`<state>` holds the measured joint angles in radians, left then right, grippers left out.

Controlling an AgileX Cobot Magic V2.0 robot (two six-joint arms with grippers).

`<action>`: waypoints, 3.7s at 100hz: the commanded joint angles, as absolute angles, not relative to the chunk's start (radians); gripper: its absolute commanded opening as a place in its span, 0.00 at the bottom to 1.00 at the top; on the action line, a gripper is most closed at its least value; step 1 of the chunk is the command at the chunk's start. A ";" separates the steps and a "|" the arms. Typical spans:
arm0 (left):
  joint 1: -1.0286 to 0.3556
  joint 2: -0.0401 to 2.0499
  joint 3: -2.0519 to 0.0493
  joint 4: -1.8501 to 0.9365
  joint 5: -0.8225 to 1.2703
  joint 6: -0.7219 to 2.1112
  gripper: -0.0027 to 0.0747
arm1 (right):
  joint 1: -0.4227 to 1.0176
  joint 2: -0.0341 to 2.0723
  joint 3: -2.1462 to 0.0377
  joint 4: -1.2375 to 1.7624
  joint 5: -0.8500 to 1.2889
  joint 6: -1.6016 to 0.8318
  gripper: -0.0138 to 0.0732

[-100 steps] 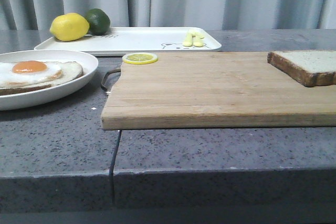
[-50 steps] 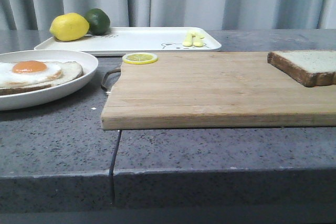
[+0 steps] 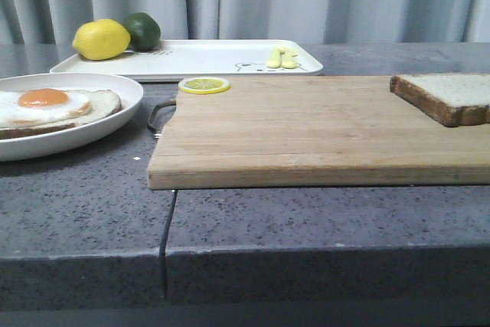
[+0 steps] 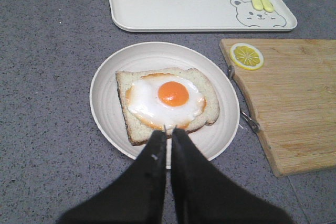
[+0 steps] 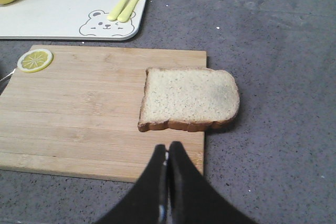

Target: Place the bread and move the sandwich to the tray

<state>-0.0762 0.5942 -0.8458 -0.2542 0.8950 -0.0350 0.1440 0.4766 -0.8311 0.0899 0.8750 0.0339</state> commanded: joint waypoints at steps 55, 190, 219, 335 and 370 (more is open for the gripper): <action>-0.073 0.602 -0.881 -0.278 0.838 -0.014 0.74 | 0.140 0.493 -0.862 0.094 0.804 0.033 0.63; -0.073 0.602 -0.881 -0.278 0.838 -0.014 0.74 | 0.107 0.561 -0.864 0.239 0.718 -0.057 0.63; -0.073 0.602 -0.881 -0.278 0.838 -0.014 0.74 | -0.123 0.710 -0.864 0.541 0.687 -0.322 0.63; -0.073 0.602 -0.881 -0.278 0.838 -0.014 0.74 | -0.466 1.331 -0.836 1.206 0.720 -0.851 0.63; -0.073 0.602 -0.881 -0.278 0.838 -0.014 0.74 | -0.466 1.410 -0.836 1.257 0.718 -0.910 0.63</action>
